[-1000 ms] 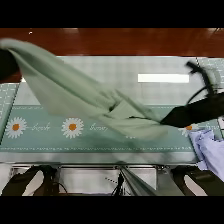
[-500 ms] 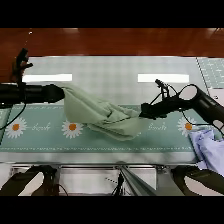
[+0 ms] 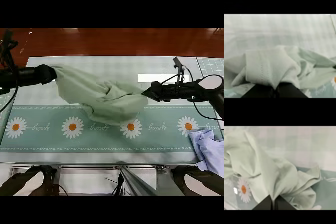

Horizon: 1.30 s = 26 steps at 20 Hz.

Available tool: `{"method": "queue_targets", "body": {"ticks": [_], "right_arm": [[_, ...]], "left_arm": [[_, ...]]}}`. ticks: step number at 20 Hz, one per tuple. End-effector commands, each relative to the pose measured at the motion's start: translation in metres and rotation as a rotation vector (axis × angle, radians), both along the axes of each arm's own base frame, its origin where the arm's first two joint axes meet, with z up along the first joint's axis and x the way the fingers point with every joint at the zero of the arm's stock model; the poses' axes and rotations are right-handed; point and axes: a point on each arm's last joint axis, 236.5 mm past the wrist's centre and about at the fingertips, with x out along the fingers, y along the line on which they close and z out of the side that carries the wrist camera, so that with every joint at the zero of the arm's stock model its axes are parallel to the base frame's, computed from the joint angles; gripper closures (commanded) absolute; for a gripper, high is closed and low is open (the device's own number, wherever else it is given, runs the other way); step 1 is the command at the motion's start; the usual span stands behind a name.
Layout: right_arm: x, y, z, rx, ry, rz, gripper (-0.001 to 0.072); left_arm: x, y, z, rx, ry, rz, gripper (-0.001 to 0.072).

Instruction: Fold the shirts.

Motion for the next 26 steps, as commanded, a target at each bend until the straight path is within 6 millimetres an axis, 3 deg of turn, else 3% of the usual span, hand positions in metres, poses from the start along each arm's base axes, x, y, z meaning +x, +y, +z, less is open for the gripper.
{"method": "queue_targets", "body": {"ticks": [1,5,8,9,10,11,14,16,18,21,23,26], "right_arm": [[-0.001,-0.02,-0.007,-0.073,0.029,-0.023,0.0678],[-0.005,-0.014,-0.049,-0.115,0.125,0.017,0.0678],[-0.002,-0.014,-0.068,-0.118,0.167,0.01,0.0678],[-0.003,-0.014,-0.07,-0.12,0.173,0.011,0.0678],[-0.003,-0.015,-0.071,-0.121,0.173,0.012,0.0678],[-0.003,-0.014,-0.071,-0.121,0.172,0.017,0.0678],[-0.007,-0.013,-0.071,-0.127,0.169,0.044,0.0678],[-0.007,-0.015,-0.072,-0.137,0.167,0.051,0.0678],[-0.007,-0.015,-0.072,-0.139,0.163,0.055,0.0678],[-0.007,-0.015,-0.072,-0.144,0.154,0.062,0.0678],[-0.007,-0.015,-0.072,-0.144,0.154,0.063,0.0678],[-0.008,-0.015,-0.072,-0.144,0.156,0.065,0.0678]], "left_arm": [[0.02,0.004,-0.027,0.001,0.053,0.018,0.0686],[0.025,-0.024,-0.093,-0.016,0.217,-0.046,0.0685],[0.025,-0.028,-0.117,-0.024,0.279,-0.056,0.0658],[0.024,-0.025,-0.117,-0.027,0.285,-0.056,0.0416],[0.021,-0.021,-0.112,-0.037,0.296,-0.069,0.0045],[0.016,-0.014,-0.105,-0.056,0.321,-0.086,-0.0013],[-0.014,0.013,-0.089,-0.151,0.473,-0.1,-0.0013],[-0.044,0.022,-0.095,-0.148,0.546,-0.126,0.0138],[-0.076,0.006,-0.112,-0.178,0.63,-0.163,0.0137],[-0.119,-0.041,-0.153,-0.205,0.751,-0.215,0.0128],[-0.121,-0.064,-0.174,-0.172,0.74,-0.205,0.0128],[-0.106,-0.096,-0.182,-0.165,0.675,-0.184,0.0129]]}}
